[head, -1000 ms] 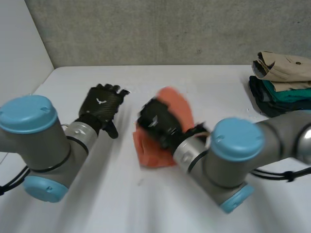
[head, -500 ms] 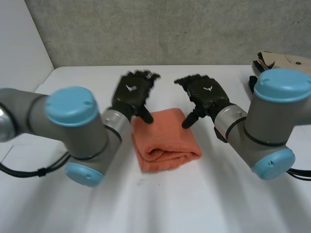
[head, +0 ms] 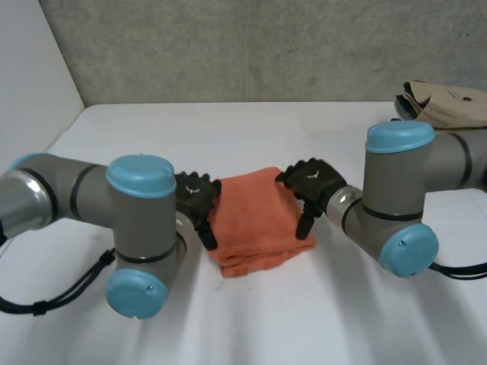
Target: Fold the laundry.
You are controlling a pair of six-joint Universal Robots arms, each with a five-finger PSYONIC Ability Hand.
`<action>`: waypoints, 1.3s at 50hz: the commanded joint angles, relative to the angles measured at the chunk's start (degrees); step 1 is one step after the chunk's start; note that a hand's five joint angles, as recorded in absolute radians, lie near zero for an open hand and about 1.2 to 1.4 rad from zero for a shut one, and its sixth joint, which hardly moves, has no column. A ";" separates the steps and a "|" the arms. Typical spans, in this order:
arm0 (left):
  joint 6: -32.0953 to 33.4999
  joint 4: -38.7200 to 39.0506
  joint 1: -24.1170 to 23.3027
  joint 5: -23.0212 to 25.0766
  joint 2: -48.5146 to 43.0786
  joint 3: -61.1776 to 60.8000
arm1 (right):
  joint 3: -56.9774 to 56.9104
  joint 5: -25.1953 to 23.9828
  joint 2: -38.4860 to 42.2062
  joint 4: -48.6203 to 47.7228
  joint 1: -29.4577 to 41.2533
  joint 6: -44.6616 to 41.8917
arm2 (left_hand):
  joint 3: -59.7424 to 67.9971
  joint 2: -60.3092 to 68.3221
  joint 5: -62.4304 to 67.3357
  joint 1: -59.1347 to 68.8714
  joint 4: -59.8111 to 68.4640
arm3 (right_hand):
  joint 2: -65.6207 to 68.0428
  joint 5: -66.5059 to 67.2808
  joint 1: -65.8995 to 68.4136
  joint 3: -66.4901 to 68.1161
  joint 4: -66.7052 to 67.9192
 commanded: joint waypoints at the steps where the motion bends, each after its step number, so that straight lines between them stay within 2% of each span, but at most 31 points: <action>1: 1.37 0.83 1.27 9.87 5.28 3.14 | 13.12 0.29 -8.87 -13.17 1.32 -2.67 | -1.00 -0.83 -1.62 -0.07 -0.43 | -2.07 -2.70 -2.82 -2.03 -2.20; 6: 0.49 0.30 2.42 21.82 7.48 7.27 | 24.65 -0.86 -13.62 -21.73 4.58 -5.66 | -1.17 -1.00 -1.79 -0.24 -0.60 | -2.07 -2.70 -2.82 -2.03 -2.20; 7: -0.21 0.13 2.68 25.50 7.92 8.58 | 26.23 -1.12 -13.98 -22.78 4.93 -6.27 | -1.33 -1.16 -1.95 -0.40 -0.77 | -2.07 -2.70 -2.82 -2.03 -2.20; 10: -1.88 -0.23 2.95 31.14 8.10 10.08 | 31.07 -2.26 -14.07 -25.60 5.81 -7.15 | -1.34 -1.17 -1.96 -0.41 -0.77 | -2.07 -2.70 -2.82 -2.03 -2.20; 11: -3.28 -0.75 3.12 34.47 8.18 10.78 | 31.87 -2.44 -13.89 -26.13 5.99 -7.16 | -1.34 -1.17 -1.96 -0.41 -0.77 | -2.07 -2.70 -2.82 -2.03 -2.20; 14: -5.92 -1.80 3.21 39.23 8.18 11.75 | 33.02 -2.88 -12.49 -28.59 6.51 -7.33 | -1.34 -1.17 -1.96 -0.41 -0.77 | -2.07 -2.70 -2.82 -2.03 -2.20; 18: -7.16 -2.16 3.04 41.70 8.18 12.11 | 32.41 -2.79 -8.89 -31.84 6.60 -7.77 | -1.34 -1.17 -1.96 -0.41 -0.77 | -2.07 -2.70 -2.82 -2.03 -2.20; 25: -7.16 -2.07 2.77 41.53 8.18 11.58 | 29.77 -2.79 -4.32 -39.83 6.52 -7.68 | -1.34 -1.17 -1.96 -0.41 -0.77 | -2.07 -2.70 -2.82 -2.03 -2.20; 29: -7.16 -1.98 2.86 41.53 8.18 11.67 | 28.19 -3.14 -2.82 -42.56 6.52 -7.68 | -1.17 -1.00 -1.79 -0.24 -0.60 | 4.72 4.09 3.97 4.75 4.59; 41: -6.98 -1.72 3.21 41.53 8.18 11.85 | 22.39 -3.41 0.08 -42.22 6.52 -6.98 | -0.83 -0.66 -1.45 0.10 -0.27 | 14.64 14.02 13.89 14.68 14.51; 42: -6.98 -1.72 3.21 41.53 8.18 11.85 | 21.77 -3.50 0.34 -42.13 6.52 -6.98 | -0.83 -0.66 -1.45 0.10 -0.27 | 18.33 17.70 17.58 18.37 18.20; 44: -6.98 -1.72 3.39 41.53 8.18 11.85 | 20.45 -3.85 1.40 -42.13 6.52 -6.98 | -0.83 -0.66 -1.45 0.10 -0.27 | 35.11 34.48 34.35 35.14 34.98; 47: -6.98 -1.63 3.82 41.53 8.18 12.02 | 18.61 -4.55 2.36 -42.30 6.34 -6.89 | -0.83 -0.66 -1.45 0.10 -0.27 | 67.83 67.21 67.08 67.87 67.71; 58: -7.16 -1.46 6.19 41.36 12.13 12.20 | 10.70 -3.67 0.96 -43.53 6.08 -3.82 | -0.83 -0.66 -1.45 0.10 -0.27 | 67.93 67.30 67.18 67.97 67.80; 65: -7.42 -1.37 8.22 41.27 14.77 12.90 | 2.53 -3.67 0.35 -43.88 2.65 -0.13 | -0.83 -0.66 -1.45 0.10 -0.27 | 67.93 67.30 67.18 67.97 67.80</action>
